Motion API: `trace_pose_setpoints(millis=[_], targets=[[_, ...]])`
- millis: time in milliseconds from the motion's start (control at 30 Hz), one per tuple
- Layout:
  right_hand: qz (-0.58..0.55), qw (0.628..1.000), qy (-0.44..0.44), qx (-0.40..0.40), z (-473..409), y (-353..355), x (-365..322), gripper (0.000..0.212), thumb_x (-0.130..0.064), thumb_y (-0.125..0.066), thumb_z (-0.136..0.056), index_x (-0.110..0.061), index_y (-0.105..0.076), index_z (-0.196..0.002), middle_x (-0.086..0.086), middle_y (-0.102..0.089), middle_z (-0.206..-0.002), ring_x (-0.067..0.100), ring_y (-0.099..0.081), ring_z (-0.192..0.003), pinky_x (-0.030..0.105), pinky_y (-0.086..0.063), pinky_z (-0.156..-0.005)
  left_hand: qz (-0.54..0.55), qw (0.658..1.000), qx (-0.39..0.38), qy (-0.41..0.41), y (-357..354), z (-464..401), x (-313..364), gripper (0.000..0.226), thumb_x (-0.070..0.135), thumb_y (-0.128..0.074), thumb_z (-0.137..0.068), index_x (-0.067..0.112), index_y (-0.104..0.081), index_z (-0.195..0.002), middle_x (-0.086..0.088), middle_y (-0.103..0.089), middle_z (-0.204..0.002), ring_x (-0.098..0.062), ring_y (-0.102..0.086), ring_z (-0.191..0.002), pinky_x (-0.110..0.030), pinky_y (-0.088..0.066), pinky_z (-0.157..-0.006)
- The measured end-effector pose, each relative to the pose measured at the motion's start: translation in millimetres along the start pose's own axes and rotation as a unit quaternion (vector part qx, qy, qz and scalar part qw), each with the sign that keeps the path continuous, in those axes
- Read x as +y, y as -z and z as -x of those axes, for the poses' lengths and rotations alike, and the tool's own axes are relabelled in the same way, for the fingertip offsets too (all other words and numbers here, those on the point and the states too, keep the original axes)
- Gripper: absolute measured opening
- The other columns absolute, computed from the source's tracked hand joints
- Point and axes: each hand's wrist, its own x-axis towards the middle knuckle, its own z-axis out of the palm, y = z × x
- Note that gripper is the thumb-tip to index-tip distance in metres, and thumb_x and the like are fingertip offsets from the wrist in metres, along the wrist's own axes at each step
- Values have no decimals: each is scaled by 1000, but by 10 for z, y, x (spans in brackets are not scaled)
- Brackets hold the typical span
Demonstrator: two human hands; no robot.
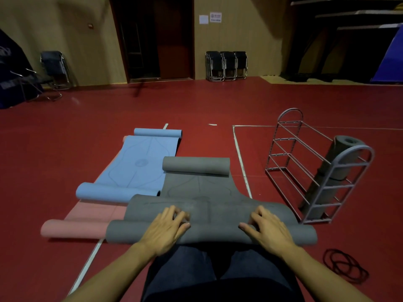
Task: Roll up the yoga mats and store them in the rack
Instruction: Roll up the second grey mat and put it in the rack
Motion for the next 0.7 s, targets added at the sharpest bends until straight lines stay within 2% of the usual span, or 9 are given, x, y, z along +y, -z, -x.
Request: trace_pose_setpoints(millis=[133, 200, 267, 300, 433, 500, 567, 633, 700], targets=[[11, 1000, -10, 12, -87, -12, 5, 82, -96, -13, -78, -27, -59, -79, -11, -53, -88, 13, -55, -92, 33, -41, -83, 10, 998, -46, -37, 147, 2, -37, 55, 82, -37, -93, 38, -53, -121, 18, -36, -112, -3, -34, -99, -29, -31, -88], [-1, 1000, -11, 18, -111, -7, -21, 79, -96, -23, -77, -27, -61, -78, -10, -56, -86, 15, -57, -91, 34, -41, -82, 20, 997, -58, -41, 180, -32, -66, 63, 88, -44, -86, 38, -57, -122, 19, -40, -111, -3, -37, -101, -29, -31, -89], [-12, 999, -15, 37, -116, -10, -71, 60, -85, -41, -84, -28, -60, -85, -7, -63, -87, 20, -61, -90, 36, -42, -79, 46, 996, -72, -29, 203, -119, -94, 67, 89, -45, -83, 37, -62, -121, 19, -48, -110, -6, -47, -105, -29, -33, -90], [-5, 999, -11, 50, -114, -11, -98, 56, -80, -42, -87, -27, -59, -87, -4, -66, -87, 23, -63, -89, 38, -43, -77, 58, 995, -84, -23, 218, -171, -105, 68, 90, -45, -82, 36, -64, -121, 18, -52, -110, -9, -52, -107, -29, -36, -91], [64, 997, 11, 42, -79, 88, -160, 67, -83, -15, -87, -26, -50, -80, -4, -68, -88, 23, -67, -88, 38, -44, -70, 57, 994, -97, 0, 314, -268, -76, 59, 74, -54, -91, 35, -58, -134, 11, -62, -123, -15, -60, -112, -30, -45, -89], [82, 996, 20, 4, -55, 165, -179, 67, -88, -22, -86, -27, -47, -83, -7, -68, -95, 21, -66, -93, 37, -44, -72, 43, 995, -93, 10, 301, -256, -31, 54, 69, -51, -95, 38, -49, -140, 10, -61, -131, -17, -61, -115, -34, -48, -89], [96, 995, 23, -29, -50, 202, -189, 67, -92, -35, -82, -27, -53, -88, -9, -66, -102, 19, -64, -98, 37, -45, -75, 15, 995, -101, 3, 240, -219, 10, 48, 67, -40, -99, 41, -46, -139, 6, -60, -129, -23, -62, -112, -37, -49, -90], [86, 996, 24, -26, -58, 177, -181, 73, -93, -36, -79, -26, -61, -90, -10, -60, -103, 16, -59, -103, 36, -46, -75, -29, 998, -57, -29, 125, -157, 15, 43, 64, -34, -101, 41, -50, -133, 4, -61, -121, -22, -63, -108, -34, -48, -90], [62, 997, 35, 3, -90, 106, -159, 85, -96, -25, -77, -22, -67, -86, -8, -51, -99, 16, -54, -101, 34, -45, -72, -70, 996, 9, -50, 37, -123, 6, 40, 57, -38, -101, 39, -60, -128, 4, -58, -119, -18, -58, -108, -33, -48, -89]])
